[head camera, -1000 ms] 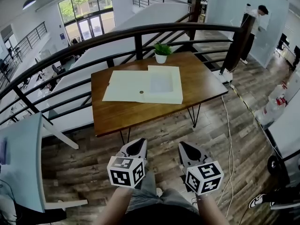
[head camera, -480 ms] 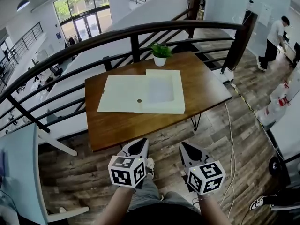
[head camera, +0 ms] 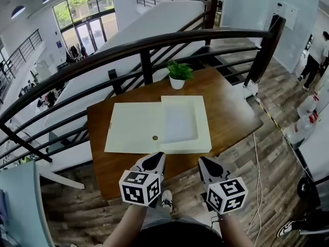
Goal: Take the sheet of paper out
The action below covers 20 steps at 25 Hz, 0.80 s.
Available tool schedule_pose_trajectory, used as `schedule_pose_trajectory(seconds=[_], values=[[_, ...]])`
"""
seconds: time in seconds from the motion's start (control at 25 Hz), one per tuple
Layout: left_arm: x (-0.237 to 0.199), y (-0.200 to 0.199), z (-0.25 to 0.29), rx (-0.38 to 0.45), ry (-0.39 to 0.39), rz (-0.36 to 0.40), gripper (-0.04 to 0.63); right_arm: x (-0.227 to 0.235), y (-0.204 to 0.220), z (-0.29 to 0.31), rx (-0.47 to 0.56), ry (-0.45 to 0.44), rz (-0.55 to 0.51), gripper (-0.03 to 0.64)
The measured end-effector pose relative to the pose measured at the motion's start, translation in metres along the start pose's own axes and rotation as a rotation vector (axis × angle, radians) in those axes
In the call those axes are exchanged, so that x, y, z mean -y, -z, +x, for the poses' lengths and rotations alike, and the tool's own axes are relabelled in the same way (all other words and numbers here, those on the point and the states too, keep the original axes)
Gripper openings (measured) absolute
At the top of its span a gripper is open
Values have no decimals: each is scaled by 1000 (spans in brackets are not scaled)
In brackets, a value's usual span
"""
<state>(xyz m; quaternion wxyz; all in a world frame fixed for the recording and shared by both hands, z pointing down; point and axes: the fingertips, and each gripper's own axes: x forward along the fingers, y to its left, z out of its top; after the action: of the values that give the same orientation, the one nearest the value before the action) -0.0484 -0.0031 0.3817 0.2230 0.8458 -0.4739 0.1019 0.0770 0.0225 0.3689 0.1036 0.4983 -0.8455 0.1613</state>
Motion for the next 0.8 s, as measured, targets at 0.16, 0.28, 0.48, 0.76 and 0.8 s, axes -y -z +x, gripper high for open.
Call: schedule_pose_trajectory(seconds=[0.16, 0.28, 0.48, 0.76, 0.8], values=[[-26, -21, 29, -13, 32, 10, 28, 12, -17, 37, 11, 27, 7, 28], [-42, -32, 46, -24, 43, 9, 28, 16, -24, 60, 5, 39, 17, 28], [-60, -38, 65, -46, 56, 7, 28, 21, -29, 86, -8, 52, 25, 28], [-75, -36, 79, -77, 71, -6, 28, 25, -27, 108, -40, 51, 24, 28], [-76, -35, 80, -83, 70, -8, 28, 24, -27, 109, -42, 45, 24, 28]])
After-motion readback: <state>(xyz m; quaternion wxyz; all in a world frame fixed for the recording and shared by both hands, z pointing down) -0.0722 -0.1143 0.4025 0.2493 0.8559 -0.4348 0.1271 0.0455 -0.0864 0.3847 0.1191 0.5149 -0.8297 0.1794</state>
